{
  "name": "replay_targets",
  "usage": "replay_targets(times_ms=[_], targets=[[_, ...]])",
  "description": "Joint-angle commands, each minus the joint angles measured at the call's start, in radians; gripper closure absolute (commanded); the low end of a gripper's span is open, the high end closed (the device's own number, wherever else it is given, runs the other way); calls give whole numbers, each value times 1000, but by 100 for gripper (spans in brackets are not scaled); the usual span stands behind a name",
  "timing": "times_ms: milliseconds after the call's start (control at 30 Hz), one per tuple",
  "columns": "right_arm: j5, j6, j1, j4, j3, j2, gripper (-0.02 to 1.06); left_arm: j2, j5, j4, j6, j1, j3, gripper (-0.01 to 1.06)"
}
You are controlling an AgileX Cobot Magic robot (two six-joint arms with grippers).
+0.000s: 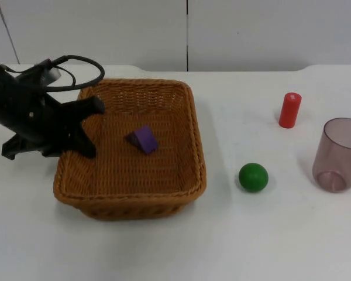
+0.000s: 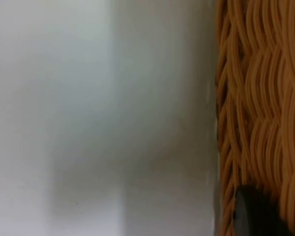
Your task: Pick up the basket with the left hand and place the triangular block into the basket with the right hand.
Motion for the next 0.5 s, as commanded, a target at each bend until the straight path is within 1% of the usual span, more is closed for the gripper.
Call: replay_targets(times_ms=[0, 133, 267, 467], targets=[[-22, 0, -4, -4, 5, -6, 0, -8, -11, -46, 4, -8, -9, 105], [-22, 0, -4, -4, 5, -6, 0, -6, -21, -48, 19, -8, -9, 105], [-22, 0, -4, -4, 5, -6, 0, -5, -9, -48, 30, -8, -9, 105], [-27, 0, -4, -4, 5, -6, 0, -5, 43, -44, 56, -8, -9, 104]])
